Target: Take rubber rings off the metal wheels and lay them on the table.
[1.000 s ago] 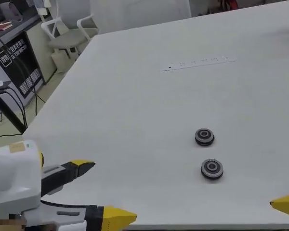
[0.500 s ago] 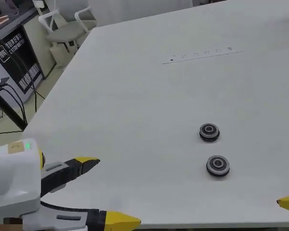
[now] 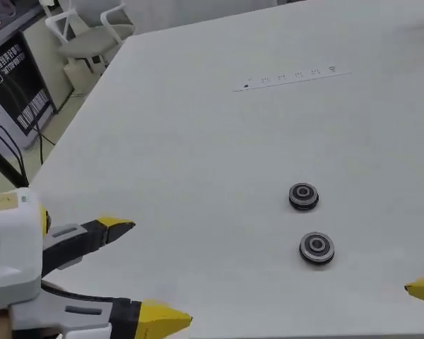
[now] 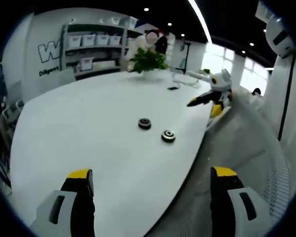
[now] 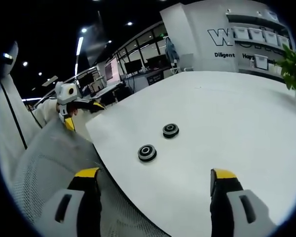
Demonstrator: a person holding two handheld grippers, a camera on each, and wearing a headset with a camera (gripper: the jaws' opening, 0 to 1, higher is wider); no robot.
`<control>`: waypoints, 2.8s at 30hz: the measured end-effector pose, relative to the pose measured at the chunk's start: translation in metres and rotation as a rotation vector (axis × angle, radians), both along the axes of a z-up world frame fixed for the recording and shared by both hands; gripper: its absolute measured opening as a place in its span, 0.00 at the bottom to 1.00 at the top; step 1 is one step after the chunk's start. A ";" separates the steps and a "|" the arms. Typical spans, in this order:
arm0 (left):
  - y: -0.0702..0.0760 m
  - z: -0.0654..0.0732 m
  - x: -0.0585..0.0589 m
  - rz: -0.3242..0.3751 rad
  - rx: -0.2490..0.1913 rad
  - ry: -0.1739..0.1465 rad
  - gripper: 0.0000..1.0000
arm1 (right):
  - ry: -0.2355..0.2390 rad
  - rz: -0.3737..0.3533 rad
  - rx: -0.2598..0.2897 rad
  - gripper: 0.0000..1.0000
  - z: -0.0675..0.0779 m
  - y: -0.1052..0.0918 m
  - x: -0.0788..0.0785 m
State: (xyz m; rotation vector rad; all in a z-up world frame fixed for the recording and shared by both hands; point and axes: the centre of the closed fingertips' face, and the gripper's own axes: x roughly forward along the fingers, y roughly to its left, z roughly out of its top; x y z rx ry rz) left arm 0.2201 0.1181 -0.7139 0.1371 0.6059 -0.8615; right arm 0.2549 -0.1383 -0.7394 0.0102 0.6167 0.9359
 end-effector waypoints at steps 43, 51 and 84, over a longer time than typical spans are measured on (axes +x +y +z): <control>-0.115 0.093 0.069 -0.242 -0.101 -0.294 0.79 | -0.110 0.131 0.090 0.65 0.009 0.029 0.028; -0.136 0.083 0.078 -0.323 -0.071 -0.323 0.71 | -0.098 0.164 0.096 0.58 0.004 0.037 0.033; -0.170 -0.017 0.063 -0.448 -0.059 -0.193 0.38 | -0.065 0.336 0.029 0.38 -0.035 0.073 0.028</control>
